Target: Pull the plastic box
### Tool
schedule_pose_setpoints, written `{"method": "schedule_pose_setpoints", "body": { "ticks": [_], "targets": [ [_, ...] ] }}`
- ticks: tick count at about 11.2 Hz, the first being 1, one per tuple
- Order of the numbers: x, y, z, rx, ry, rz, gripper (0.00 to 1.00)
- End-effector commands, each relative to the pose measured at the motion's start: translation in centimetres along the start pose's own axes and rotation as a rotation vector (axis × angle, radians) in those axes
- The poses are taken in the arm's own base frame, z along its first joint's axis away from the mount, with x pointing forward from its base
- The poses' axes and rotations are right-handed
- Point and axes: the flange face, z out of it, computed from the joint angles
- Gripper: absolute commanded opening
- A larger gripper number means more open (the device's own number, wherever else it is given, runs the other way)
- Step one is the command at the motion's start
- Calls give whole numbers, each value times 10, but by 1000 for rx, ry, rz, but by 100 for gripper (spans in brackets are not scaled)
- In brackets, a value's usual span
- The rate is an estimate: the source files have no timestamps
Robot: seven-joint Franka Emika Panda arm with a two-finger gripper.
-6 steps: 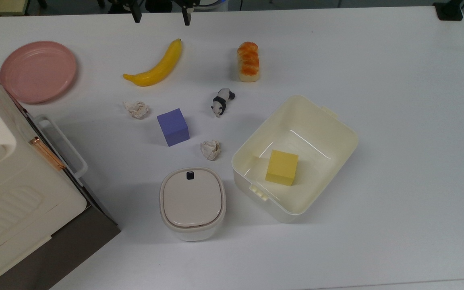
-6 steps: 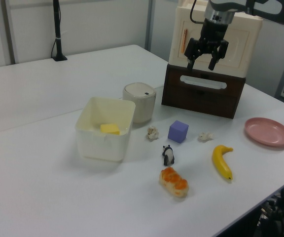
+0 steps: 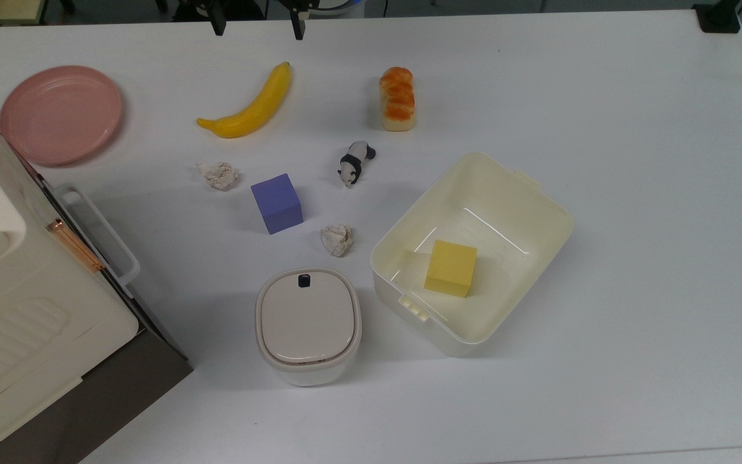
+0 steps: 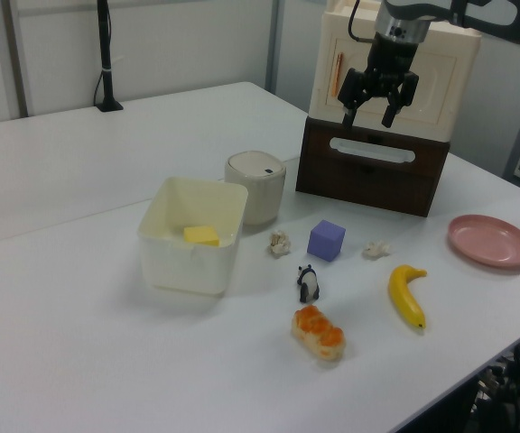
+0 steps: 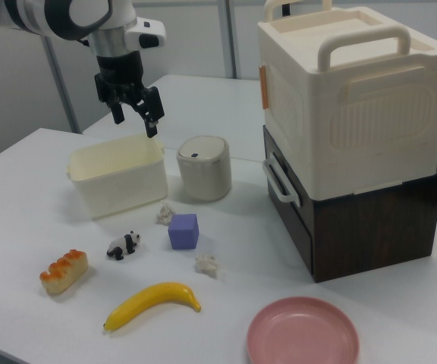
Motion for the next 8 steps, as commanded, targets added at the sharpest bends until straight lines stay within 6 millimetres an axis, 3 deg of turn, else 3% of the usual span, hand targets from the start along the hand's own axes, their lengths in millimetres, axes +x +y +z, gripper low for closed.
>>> {"method": "schedule_pose_setpoints", "body": {
  "ticks": [1, 5, 8],
  "targets": [
    [-3, 2, -7, 10, 14, -4, 100],
    [-4, 2, 0, 5, -21, -9, 100],
    [-3, 0, -7, 9, -14, -3, 100]
  ]
}}
